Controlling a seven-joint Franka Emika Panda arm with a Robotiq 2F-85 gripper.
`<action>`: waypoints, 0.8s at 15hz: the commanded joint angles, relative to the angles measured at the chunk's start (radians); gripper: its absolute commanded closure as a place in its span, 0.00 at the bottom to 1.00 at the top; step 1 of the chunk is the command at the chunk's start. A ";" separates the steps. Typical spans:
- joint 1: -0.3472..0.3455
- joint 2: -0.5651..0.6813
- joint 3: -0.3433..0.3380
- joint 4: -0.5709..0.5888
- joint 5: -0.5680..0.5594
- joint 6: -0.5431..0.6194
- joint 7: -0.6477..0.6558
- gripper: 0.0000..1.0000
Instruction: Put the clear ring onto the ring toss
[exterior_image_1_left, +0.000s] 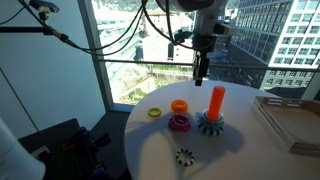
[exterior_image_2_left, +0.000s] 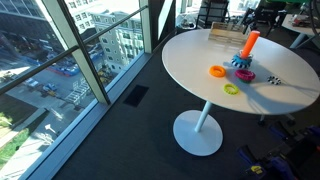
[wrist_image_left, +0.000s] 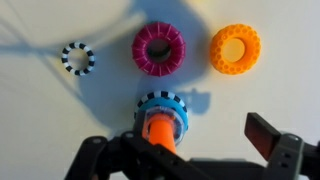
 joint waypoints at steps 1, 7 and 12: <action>0.010 -0.084 0.020 -0.061 -0.002 -0.090 -0.093 0.00; 0.038 -0.196 0.042 -0.152 -0.045 -0.214 -0.170 0.00; 0.051 -0.319 0.061 -0.231 -0.101 -0.273 -0.171 0.00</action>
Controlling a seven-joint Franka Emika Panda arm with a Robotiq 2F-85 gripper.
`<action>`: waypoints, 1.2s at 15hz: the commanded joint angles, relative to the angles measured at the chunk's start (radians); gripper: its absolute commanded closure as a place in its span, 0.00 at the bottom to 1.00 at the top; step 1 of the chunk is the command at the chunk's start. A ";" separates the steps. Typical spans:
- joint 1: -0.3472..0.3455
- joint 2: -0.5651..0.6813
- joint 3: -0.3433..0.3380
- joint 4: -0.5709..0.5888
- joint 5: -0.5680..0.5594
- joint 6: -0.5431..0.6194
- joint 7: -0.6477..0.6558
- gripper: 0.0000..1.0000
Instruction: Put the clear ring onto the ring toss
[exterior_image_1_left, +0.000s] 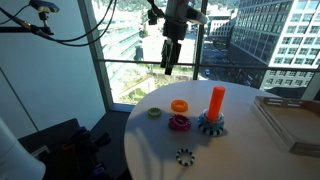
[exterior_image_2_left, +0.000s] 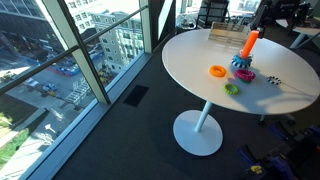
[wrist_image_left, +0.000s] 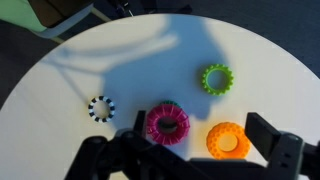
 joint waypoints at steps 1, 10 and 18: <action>-0.001 -0.124 0.016 -0.081 -0.036 -0.035 -0.025 0.00; -0.007 -0.338 0.054 -0.205 -0.044 0.009 -0.034 0.00; -0.014 -0.395 0.074 -0.251 -0.067 0.066 -0.031 0.00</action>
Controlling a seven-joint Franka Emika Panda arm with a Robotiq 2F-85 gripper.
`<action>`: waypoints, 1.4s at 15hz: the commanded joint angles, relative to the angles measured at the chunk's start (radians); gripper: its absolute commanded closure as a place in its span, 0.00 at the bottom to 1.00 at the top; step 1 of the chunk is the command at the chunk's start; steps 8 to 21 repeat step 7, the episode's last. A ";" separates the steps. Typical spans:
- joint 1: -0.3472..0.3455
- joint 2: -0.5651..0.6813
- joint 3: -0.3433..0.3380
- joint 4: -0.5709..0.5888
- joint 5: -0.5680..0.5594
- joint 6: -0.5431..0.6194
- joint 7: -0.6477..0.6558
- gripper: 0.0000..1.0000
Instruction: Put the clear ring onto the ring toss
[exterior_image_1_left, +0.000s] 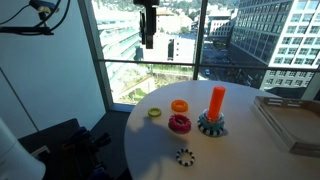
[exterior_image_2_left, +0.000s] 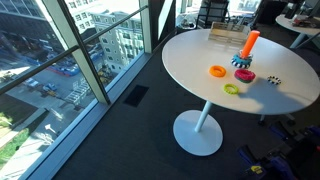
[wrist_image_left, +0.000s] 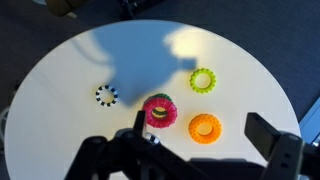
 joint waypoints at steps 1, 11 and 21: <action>-0.015 -0.002 0.013 -0.002 0.004 0.001 -0.004 0.00; -0.015 -0.002 0.016 -0.017 0.003 0.016 -0.004 0.00; -0.015 -0.002 0.016 -0.017 0.003 0.016 -0.004 0.00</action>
